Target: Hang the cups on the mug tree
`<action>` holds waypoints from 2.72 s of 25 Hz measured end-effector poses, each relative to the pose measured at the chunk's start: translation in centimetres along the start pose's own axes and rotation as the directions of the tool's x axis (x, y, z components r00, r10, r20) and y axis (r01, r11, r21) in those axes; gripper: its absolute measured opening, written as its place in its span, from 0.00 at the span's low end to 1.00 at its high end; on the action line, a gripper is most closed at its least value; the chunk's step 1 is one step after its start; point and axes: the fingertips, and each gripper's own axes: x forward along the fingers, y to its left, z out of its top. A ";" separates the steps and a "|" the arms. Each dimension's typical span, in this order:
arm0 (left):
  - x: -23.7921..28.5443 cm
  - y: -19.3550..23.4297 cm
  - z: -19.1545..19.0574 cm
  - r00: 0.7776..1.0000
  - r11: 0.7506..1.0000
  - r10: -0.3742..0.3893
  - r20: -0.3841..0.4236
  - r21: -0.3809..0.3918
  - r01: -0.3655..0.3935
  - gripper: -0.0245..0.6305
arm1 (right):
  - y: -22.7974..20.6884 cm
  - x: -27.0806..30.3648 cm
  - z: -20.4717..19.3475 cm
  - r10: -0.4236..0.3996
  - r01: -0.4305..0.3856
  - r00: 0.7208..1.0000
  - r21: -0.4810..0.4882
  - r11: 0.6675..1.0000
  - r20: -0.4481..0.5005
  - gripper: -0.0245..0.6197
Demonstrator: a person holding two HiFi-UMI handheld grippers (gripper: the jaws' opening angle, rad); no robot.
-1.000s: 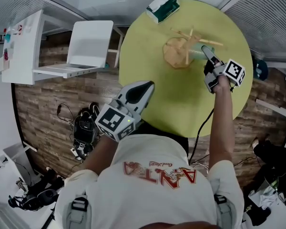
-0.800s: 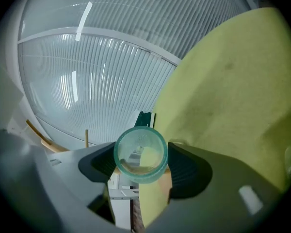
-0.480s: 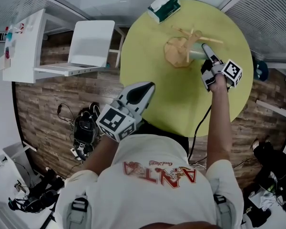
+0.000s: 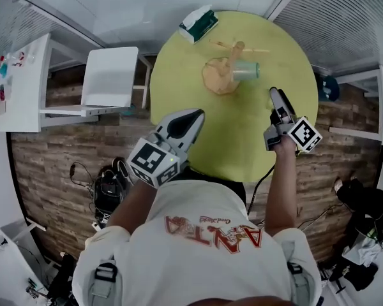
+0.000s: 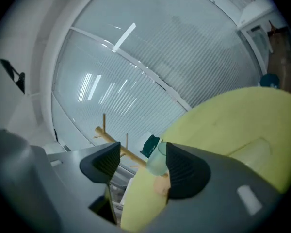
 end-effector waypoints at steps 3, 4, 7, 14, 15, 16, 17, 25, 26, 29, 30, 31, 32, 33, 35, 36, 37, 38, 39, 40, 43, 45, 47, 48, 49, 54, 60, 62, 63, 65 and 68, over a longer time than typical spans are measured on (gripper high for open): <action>0.2 -1.4 1.1 0.999 0.998 -0.052 0.013 0.027 0.051 0.05 | 3.4 -4.0 0.7 0.000 0.018 0.994 -0.161 0.987 0.112 0.38; 0.3 -1.8 1.4 0.997 0.997 -0.071 0.015 0.038 0.071 0.05 | 4.8 -5.2 1.0 0.015 0.016 0.989 -0.205 0.979 0.149 0.34; 0.8 -3.2 2.4 0.992 0.990 -0.124 0.020 0.069 0.122 0.05 | 8.6 -8.4 1.5 0.040 0.036 0.977 -0.349 0.937 0.208 0.18; 1.5 -6.9 5.3 0.976 0.968 -0.209 0.059 0.156 0.198 0.05 | 14.3 -14.2 2.3 -0.037 0.258 0.942 -0.653 0.712 0.332 0.04; 1.5 -7.4 5.7 0.974 0.964 -0.216 0.064 0.171 0.202 0.05 | 14.8 -14.8 2.4 -0.056 0.289 0.938 -0.680 0.674 0.343 0.04; 1.5 -7.9 6.1 0.973 0.961 -0.221 0.069 0.187 0.205 0.05 | 15.2 -15.2 2.4 -0.072 0.311 0.935 -0.701 0.642 0.348 0.04; 1.5 -8.4 6.4 0.972 0.958 -0.224 0.073 0.202 0.205 0.05 | 15.5 -15.6 2.5 -0.084 0.324 0.933 -0.715 0.620 0.350 0.04; 1.8 -10.1 6.9 0.975 0.947 -0.215 0.063 0.256 0.192 0.05 | 14.9 -16.3 3.6 -0.098 0.326 0.934 -0.706 0.628 0.344 0.04; 1.8 -10.3 6.8 0.974 0.948 -0.216 0.063 0.253 0.194 0.05 | 14.7 -16.3 3.7 -0.099 0.324 0.935 -0.704 0.632 0.341 0.04; 1.8 -10.4 6.8 0.973 0.954 -0.217 0.077 0.227 0.195 0.05 | 14.0 -16.2 3.9 -0.105 0.317 0.938 -0.694 0.646 0.330 0.04; 1.9 -10.4 6.8 0.974 0.957 -0.212 0.078 0.221 0.191 0.05 | 13.8 -16.2 4.0 -0.108 0.314 0.939 -0.689 0.653 0.326 0.04; 1.9 -10.3 6.8 0.975 0.958 -0.207 0.077 0.219 0.186 0.05 | 13.5 -16.2 4.0 -0.111 0.311 0.941 -0.684 0.660 0.320 0.04; 2.0 -10.3 6.7 0.977 0.958 -0.202 0.074 0.220 0.182 0.05 | 13.2 -16.1 4.0 -0.113 0.308 0.942 -0.682 0.664 0.315 0.04; 2.1 -10.3 6.7 0.977 0.959 -0.199 0.071 0.221 0.179 0.05 | 13.0 -16.1 4.0 -0.115 0.305 0.944 -0.680 0.667 0.310 0.04; 2.3 -10.3 6.6 0.979 0.960 -0.193 0.069 0.218 0.174 0.05 | 12.6 -16.0 4.1 -0.117 0.298 0.947 -0.676 0.674 0.301 0.04; 2.5 -10.3 6.5 0.979 0.961 -0.191 0.068 0.216 0.173 0.05 | 12.4 -15.9 4.2 -0.118 0.294 0.948 -0.672 0.679 0.295 0.04; 2.6 -10.3 6.5 0.980 0.962 -0.189 0.067 0.214 0.171 0.05 | 12.1 -15.8 4.2 -0.122 0.292 0.949 -0.668 0.684 0.290 0.04; 2.7 -10.3 6.4 0.980 0.962 -0.188 0.065 0.213 0.170 0.05 | 11.7 -15.7 4.3 -0.128 0.292 0.950 -0.662 0.691 0.285 0.04; 2.8 -10.4 6.4 0.980 0.962 -0.186 0.063 0.212 0.169 0.05 | 11.3 -15.6 4.4 -0.137 0.291 0.951 -0.653 0.699 0.278 0.04; 2.9 -10.3 6.3 0.981 0.963 -0.184 0.061 0.210 0.167 0.05 | 10.8 -15.5 4.5 -0.147 0.290 0.952 -0.641 0.711 0.268 0.04; 3.1 -10.2 5.9 0.984 0.968 -0.169 0.054 0.198 0.156 0.05 | 8.6 -15.0 4.8 -0.184 0.280 0.958 -0.579 0.766 0.220 0.05; 3.3 -9.9 5.7 0.986 0.972 -0.158 0.051 0.184 0.146 0.05 | 6.6 -14.6 4.8 -0.209 0.271 0.962 -0.528 0.805 0.175 0.05; 3.5 -9.6 5.3 0.988 0.977 -0.144 0.045 0.167 0.135 0.05 | 4.0 -14.1 5.0 -0.243 0.277 0.961 -0.468 0.839 0.132 0.08; 3.6 -9.4 5.0 0.990 0.979 -0.136 0.041 0.157 0.128 0.05 | 2.3 -13.9 5.1 -0.264 0.290 0.957 -0.427 0.856 0.119 0.15; 3.7 -9.3 4.8 0.991 0.982 -0.127 0.037 0.148 0.120 0.05 | 0.4 -13.7 5.2 -0.288 0.307 0.951 -0.374 0.875 0.108 0.24; 4.1 -9.0 3.3 0.997 0.991 -0.077 0.017 0.111 0.075 0.05 | -10.9 -12.3 2.8 -0.358 0.355 0.934 0.103 0.929 0.007 0.31; 4.4 -8.6 2.1 1.000 0.996 -0.010 0.003 0.092 0.010 0.05 | -19.3 -10.1 -1.5 -0.375 0.362 0.924 0.490 0.792 -0.076 0.50; 4.4 -8.3 1.7 1.000 0.997 0.014 -0.002 0.080 -0.013 0.05 | -20.8 -9.5 -1.8 -0.393 0.368 0.916 0.559 0.743 -0.081 0.54; 4.5 -8.2 1.5 1.000 0.997 0.023 -0.004 0.074 -0.023 0.05 | -21.3 -9.1 -1.9 -0.394 0.366 0.915 0.591 0.719 -0.086 0.54; 4.5 -8.1 1.1 0.999 0.998 0.035 -0.008 0.061 -0.035 0.05 | -22.0 -8.0 -2.2 -0.399 0.366 0.911 0.639 0.676 -0.100 0.56; 4.7 -8.0 0.6 0.999 0.998 0.038 -0.012 0.048 -0.037 0.05 | -23.0 -6.7 -2.5 -0.438 0.396 0.891 0.674 0.624 -0.119 0.56</action>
